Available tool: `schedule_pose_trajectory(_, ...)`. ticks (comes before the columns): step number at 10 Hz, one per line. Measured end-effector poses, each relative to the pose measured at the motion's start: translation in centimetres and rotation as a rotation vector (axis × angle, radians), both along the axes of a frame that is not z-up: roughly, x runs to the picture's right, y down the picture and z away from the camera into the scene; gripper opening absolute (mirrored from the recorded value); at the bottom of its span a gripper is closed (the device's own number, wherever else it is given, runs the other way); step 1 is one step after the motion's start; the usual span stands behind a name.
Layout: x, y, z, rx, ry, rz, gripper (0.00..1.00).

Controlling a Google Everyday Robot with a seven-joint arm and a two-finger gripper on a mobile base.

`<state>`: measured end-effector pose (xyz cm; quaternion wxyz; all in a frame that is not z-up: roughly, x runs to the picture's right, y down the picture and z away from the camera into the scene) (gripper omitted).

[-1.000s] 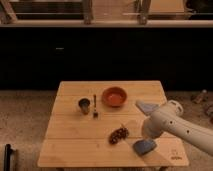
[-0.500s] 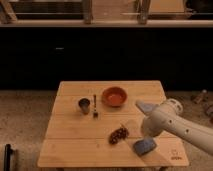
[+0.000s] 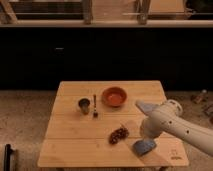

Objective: Wipe red bowl with sponge

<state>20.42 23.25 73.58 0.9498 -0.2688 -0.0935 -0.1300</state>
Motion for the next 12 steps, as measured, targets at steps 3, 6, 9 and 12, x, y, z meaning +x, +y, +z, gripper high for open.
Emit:
schedule_pose_trajectory(3,-0.4,0.5,-0.1,-0.012,-0.010,-0.022,0.80)
schedule_pose_trajectory(6,-0.5,1.4,0.0,-0.014,0.011,-0.052,0.80)
schedule_pose_trajectory(9,0.1,2.6,0.7,-0.014,0.031,-0.070,0.80)
schedule_pose_trajectory(12,1.2,4.3,1.9,-0.013,0.035,-0.059,0.80)
